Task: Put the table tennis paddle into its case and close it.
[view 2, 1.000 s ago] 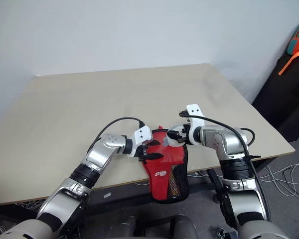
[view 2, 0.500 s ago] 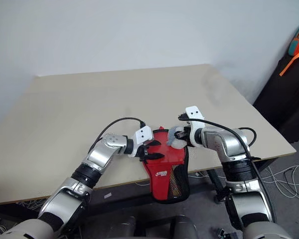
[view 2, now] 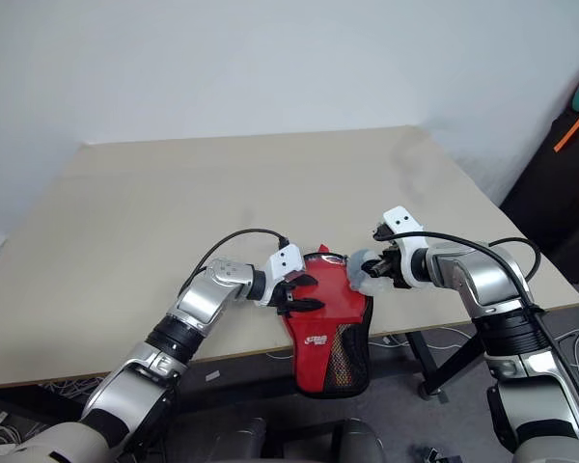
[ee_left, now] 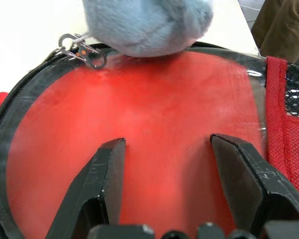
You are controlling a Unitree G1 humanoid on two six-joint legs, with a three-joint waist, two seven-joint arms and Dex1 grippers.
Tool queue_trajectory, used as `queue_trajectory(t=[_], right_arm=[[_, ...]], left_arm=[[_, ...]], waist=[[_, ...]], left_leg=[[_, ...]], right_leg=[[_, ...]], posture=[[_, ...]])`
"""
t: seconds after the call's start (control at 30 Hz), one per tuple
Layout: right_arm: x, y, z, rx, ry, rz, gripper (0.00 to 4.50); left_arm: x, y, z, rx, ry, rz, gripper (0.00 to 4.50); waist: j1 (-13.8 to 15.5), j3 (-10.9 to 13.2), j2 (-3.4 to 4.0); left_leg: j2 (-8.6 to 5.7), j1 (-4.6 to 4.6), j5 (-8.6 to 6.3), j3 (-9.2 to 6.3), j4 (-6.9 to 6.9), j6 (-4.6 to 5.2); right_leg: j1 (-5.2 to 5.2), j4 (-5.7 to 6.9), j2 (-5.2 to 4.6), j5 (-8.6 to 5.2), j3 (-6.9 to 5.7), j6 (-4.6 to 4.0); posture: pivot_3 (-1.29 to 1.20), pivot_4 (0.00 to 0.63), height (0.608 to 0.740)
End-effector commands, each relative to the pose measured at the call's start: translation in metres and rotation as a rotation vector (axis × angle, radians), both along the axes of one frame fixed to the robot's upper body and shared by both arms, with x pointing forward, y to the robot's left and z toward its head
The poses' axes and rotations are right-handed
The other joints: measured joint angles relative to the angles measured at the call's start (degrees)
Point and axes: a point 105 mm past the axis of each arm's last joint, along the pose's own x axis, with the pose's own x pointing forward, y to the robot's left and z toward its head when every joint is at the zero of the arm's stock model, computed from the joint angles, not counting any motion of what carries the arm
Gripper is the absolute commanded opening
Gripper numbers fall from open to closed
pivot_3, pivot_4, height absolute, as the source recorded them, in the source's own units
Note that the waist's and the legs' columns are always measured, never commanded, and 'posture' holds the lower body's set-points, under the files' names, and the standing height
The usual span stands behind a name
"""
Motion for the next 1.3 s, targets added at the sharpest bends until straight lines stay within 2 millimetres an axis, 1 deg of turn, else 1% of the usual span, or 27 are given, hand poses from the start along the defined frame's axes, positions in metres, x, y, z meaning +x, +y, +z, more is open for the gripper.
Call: queue_trajectory(t=[0.03,0.2,0.37,0.5,0.6,0.7,0.8,0.87,0.93,1.0,1.17,1.3], right_arm=[[0.006,-0.01,0.012,-0.012,-0.053,-0.038,0.3],[0.019,-0.016,0.016,0.043,-0.076,-0.141,0.3],[0.048,-0.044,0.023,0.07,-0.122,-0.36,0.3],[0.056,-0.055,0.021,0.035,-0.121,-0.405,0.3],[0.053,-0.061,0.018,-0.019,-0.109,-0.374,0.3],[0.045,-0.06,0.017,-0.044,-0.087,-0.306,0.3],[0.038,-0.066,0.019,-0.078,-0.095,-0.262,0.3],[0.032,-0.074,0.019,-0.115,-0.1,-0.232,0.3],[0.017,-0.089,0.022,-0.17,-0.101,-0.165,0.3],[0.004,-0.095,0.023,-0.211,-0.1,-0.09,0.3],[-0.025,-0.1,0.009,-0.277,-0.039,0.063,0.3],[-0.048,-0.097,0.0,-0.28,0.011,0.181,0.3]], left_arm=[[-0.009,0.015,-0.037,0.148,0.089,0.022,2.88],[-0.01,0.013,-0.038,0.167,0.09,0.012,2.88],[-0.014,0.014,-0.041,0.184,0.103,-0.004,2.88],[-0.014,0.013,-0.041,0.181,0.107,-0.006,2.88],[-0.014,0.013,-0.04,0.177,0.11,-0.004,2.88],[-0.014,0.013,-0.041,0.176,0.113,0.0,2.88],[-0.015,0.014,-0.042,0.184,0.116,0.005,2.88],[-0.015,0.015,-0.043,0.184,0.116,0.005,2.88],[-0.016,0.014,-0.043,0.18,0.119,0.005,2.88],[-0.016,0.015,-0.043,0.18,0.119,0.005,2.88],[-0.015,0.012,-0.041,0.176,0.115,0.001,2.88],[-0.013,0.011,-0.042,0.178,0.114,0.0,2.88]], waist=[[0.2,0.0,0.0],[0.5,0.0,0.0],[0.6,0.0,0.01],[0.7,0.0,0.03],[0.7,0.0,0.06],[0.7,0.0,0.06],[0.7,0.0,0.08],[0.8,0.0,0.08],[1.1,0.0,0.09],[1.4,0.0,0.11],[1.2,0.0,0.1],[1.2,0.0,0.09]], left_leg=[[0.0,0.0,0.0,0.0,0.01,0.0],[0.02,0.0,0.0,-0.01,0.03,0.0],[0.03,0.0,0.0,0.0,0.07,0.0],[0.03,-0.01,0.0,0.02,0.06,0.0],[0.02,-0.01,0.01,0.02,0.06,0.01],[0.02,-0.01,0.01,0.01,0.06,0.01],[0.02,-0.01,0.01,-0.01,0.06,0.02],[0.02,-0.01,0.01,-0.01,0.06,0.01],[0.01,-0.01,0.01,-0.02,0.07,0.01],[-0.05,-0.03,-0.03,-0.08,0.07,0.07],[-0.1,-0.01,-0.08,-0.09,0.14,0.14],[-0.12,-0.01,-0.08,-0.12,0.17,0.13]], right_leg=[[0.0,0.0,0.0,0.0,0.0,0.0],[0.0,0.02,0.01,0.0,-0.02,-0.01],[0.0,0.04,0.02,0.01,-0.02,-0.01],[0.0,0.03,0.03,0.01,-0.02,-0.02],[0.02,0.04,0.02,0.01,-0.02,-0.01],[0.01,0.04,0.01,0.01,-0.02,-0.02],[0.01,0.03,0.01,0.01,-0.02,-0.01],[0.02,0.03,0.01,0.01,-0.02,-0.01],[0.01,0.02,0.0,0.01,-0.03,-0.01],[0.01,-0.01,-0.08,-0.05,-0.08,0.07],[0.07,-0.01,-0.16,-0.08,-0.1,0.11],[0.1,-0.02,-0.2,-0.08,-0.15,0.12]], posture=[[0.0,0.0,0.724],[0.0,0.0,0.724],[0.0,0.0,0.724],[0.0,0.0,0.724],[0.0,0.0,0.724],[0.0,0.0,0.724],[0.0,0.0,0.724],[0.0,0.0,0.724],[0.0,0.0,0.724],[0.0,0.0,0.724],[0.0,0.0,0.724],[0.0,0.0,0.724]])
